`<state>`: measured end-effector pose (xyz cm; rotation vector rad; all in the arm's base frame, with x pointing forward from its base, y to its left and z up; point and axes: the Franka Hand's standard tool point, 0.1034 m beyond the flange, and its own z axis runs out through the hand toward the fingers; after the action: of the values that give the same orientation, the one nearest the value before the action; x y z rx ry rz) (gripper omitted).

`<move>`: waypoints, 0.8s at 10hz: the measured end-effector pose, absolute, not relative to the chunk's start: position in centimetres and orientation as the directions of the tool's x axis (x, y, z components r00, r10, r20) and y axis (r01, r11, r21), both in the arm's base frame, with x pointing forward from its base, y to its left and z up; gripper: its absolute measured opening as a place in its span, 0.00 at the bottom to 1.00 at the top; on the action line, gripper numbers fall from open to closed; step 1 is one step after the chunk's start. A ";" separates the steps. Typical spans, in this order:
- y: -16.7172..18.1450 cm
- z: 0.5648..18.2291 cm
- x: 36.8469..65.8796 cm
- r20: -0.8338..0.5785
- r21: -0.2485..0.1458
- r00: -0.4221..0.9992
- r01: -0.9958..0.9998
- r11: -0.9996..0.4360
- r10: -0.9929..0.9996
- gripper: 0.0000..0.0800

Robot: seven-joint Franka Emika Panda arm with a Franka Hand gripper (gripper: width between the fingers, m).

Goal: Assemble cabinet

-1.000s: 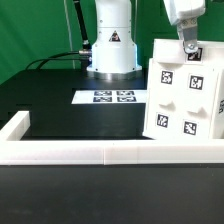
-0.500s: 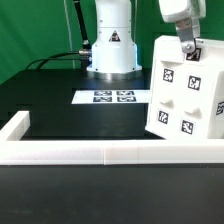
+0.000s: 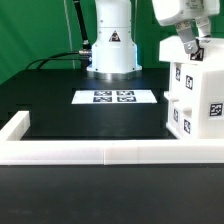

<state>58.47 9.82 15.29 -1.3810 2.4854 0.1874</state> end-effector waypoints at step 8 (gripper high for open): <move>10.1 18.2 59.4 -0.389 -0.045 -0.490 -0.836 0.547 -0.780 1.00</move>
Offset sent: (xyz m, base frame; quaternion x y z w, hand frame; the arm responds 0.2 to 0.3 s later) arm -0.0063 0.0026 0.0206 -0.0155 -0.0333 0.0185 0.9992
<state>59.45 10.14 18.22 -1.3244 2.4225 0.2115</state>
